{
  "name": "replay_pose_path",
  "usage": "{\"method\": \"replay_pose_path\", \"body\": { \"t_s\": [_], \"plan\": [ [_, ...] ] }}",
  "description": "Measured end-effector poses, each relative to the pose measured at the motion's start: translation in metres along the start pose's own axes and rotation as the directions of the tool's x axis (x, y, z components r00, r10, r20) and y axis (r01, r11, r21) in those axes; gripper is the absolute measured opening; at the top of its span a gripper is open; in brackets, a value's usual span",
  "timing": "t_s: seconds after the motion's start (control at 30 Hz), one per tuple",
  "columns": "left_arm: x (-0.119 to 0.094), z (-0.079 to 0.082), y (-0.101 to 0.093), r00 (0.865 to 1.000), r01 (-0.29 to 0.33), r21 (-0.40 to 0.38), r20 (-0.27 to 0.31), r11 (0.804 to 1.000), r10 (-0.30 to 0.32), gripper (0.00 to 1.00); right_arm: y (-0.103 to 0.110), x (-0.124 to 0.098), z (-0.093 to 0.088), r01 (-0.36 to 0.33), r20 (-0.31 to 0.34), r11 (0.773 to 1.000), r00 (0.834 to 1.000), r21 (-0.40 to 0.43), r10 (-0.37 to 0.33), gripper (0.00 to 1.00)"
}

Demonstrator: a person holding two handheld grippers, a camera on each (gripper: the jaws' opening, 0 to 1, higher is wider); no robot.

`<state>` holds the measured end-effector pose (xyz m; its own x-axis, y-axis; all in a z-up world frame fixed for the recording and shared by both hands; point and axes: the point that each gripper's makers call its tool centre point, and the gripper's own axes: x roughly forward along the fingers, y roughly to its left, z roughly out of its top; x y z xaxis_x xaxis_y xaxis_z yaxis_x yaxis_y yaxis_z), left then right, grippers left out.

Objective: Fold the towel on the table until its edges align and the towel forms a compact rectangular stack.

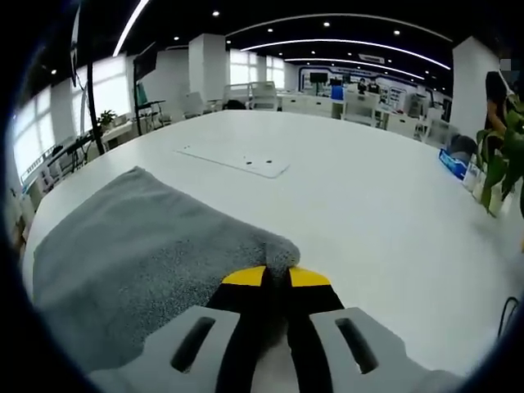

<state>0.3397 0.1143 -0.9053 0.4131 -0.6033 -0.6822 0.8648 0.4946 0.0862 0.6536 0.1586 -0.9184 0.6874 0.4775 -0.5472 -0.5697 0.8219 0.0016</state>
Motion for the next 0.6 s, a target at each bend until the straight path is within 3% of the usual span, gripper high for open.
{"method": "replay_pose_path", "body": {
  "t_s": [0.27, 0.43, 0.5, 0.6],
  "plan": [
    [0.004, -0.004, 0.002, 1.0, -0.025, -0.026, -0.006, 0.999, 0.024, 0.16, 0.002, -0.001, 0.001, -0.005, 0.008, 1.0, 1.0, -0.003, 0.005, 0.07],
    [0.005, -0.005, 0.007, 0.999, -0.037, 0.01, -0.012, 0.999, 0.037, 0.1, 0.001, 0.0, 0.001, -0.017, 0.011, 1.0, 1.0, 0.0, 0.017, 0.07],
    [0.004, -0.002, 0.01, 0.998, -0.057, 0.066, -0.002, 0.996, 0.057, 0.06, 0.003, -0.001, 0.002, -0.028, -0.005, 0.999, 1.0, -0.016, 0.028, 0.07],
    [0.003, -0.002, 0.009, 0.999, -0.053, 0.063, -0.004, 0.997, 0.053, 0.05, 0.002, -0.001, 0.004, -0.054, -0.021, 0.998, 0.998, -0.037, 0.054, 0.08]
  ]
}}
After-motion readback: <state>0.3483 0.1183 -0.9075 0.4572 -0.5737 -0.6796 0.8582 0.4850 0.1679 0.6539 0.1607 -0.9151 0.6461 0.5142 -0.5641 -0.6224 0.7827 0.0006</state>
